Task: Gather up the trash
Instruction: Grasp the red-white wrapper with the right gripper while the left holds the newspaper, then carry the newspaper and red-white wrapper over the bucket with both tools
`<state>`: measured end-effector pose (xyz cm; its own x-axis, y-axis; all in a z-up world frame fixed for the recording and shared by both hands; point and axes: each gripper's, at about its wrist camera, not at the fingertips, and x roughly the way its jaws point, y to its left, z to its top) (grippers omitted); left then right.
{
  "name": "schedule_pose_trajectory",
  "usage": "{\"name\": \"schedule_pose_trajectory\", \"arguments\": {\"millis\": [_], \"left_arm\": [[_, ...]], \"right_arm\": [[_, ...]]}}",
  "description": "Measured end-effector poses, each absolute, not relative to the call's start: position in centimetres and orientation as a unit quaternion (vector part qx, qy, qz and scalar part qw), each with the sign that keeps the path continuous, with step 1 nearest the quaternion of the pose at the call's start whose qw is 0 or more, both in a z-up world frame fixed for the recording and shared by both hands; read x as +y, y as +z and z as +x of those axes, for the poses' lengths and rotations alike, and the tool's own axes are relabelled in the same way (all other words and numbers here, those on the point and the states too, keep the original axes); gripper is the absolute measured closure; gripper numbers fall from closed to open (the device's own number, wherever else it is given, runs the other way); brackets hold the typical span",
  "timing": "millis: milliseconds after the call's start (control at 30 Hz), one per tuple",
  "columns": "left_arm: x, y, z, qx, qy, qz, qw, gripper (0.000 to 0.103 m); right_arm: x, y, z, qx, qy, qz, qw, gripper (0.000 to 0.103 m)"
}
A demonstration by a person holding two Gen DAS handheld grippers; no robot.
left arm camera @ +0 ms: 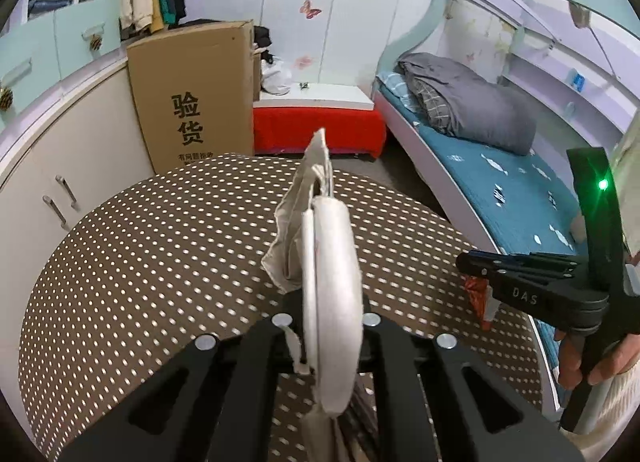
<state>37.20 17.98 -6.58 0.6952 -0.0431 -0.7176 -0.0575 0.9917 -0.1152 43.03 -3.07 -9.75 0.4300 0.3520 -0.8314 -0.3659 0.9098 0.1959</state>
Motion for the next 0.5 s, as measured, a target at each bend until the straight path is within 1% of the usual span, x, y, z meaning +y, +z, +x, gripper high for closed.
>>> {"name": "schedule_pose_trajectory", "arguments": {"millis": [300, 500], "left_arm": [[11.1, -5.5, 34.0, 0.385, -0.036, -0.055, 0.921, 0.098], [5.5, -5.3, 32.6, 0.381, -0.073, -0.034, 0.921, 0.098]], "right_arm": [[-7.9, -6.8, 38.1, 0.46, 0.204, 0.011, 0.864, 0.092], [-12.3, -6.0, 35.3, 0.45, 0.175, 0.022, 0.876, 0.092]]}}
